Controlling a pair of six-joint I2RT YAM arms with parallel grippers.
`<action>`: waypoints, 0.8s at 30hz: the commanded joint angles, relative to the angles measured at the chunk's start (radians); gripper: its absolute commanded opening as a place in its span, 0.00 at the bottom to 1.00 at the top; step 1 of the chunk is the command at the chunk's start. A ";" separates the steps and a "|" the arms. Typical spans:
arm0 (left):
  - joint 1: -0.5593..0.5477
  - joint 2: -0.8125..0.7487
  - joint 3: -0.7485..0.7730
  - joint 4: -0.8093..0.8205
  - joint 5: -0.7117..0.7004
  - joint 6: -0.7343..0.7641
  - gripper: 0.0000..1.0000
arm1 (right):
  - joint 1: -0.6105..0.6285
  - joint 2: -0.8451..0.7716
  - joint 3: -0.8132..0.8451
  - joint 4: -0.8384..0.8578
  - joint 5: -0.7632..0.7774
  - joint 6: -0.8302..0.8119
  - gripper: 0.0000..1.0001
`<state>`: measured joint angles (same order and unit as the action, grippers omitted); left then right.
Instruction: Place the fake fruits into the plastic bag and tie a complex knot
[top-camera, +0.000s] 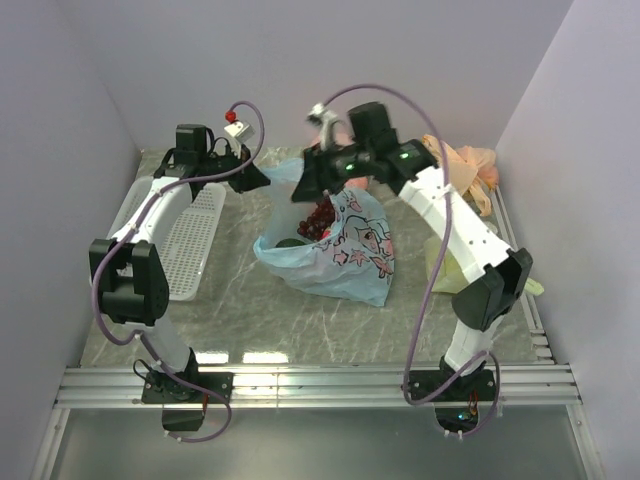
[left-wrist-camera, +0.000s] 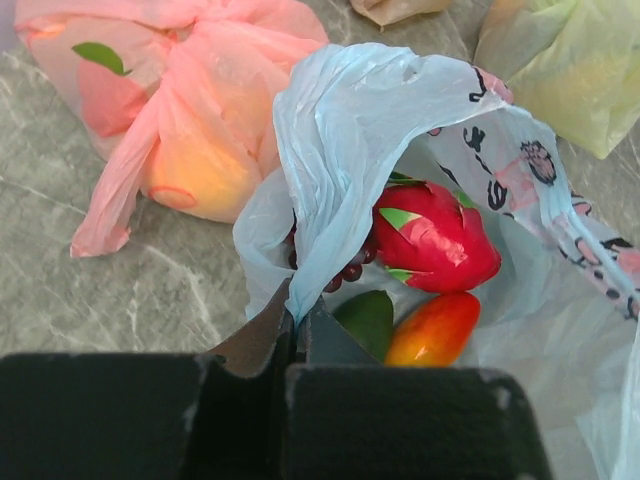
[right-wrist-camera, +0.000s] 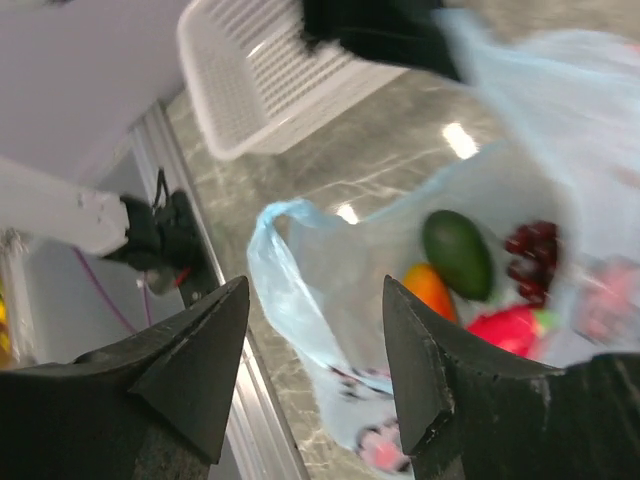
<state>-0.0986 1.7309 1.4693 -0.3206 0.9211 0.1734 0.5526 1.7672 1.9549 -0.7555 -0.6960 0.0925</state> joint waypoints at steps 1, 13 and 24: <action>-0.018 -0.018 0.013 -0.003 -0.059 -0.064 0.00 | 0.113 0.061 0.036 -0.108 0.107 -0.077 0.66; -0.029 0.070 0.118 -0.163 -0.266 -0.227 0.00 | 0.329 0.149 0.072 -0.122 0.311 -0.094 0.79; -0.033 0.029 0.042 -0.100 -0.294 -0.281 0.00 | 0.388 0.225 0.048 -0.088 0.414 -0.011 0.86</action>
<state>-0.1242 1.8091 1.5299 -0.4595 0.6437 -0.0715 0.9257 1.9594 2.0083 -0.8753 -0.3267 0.0559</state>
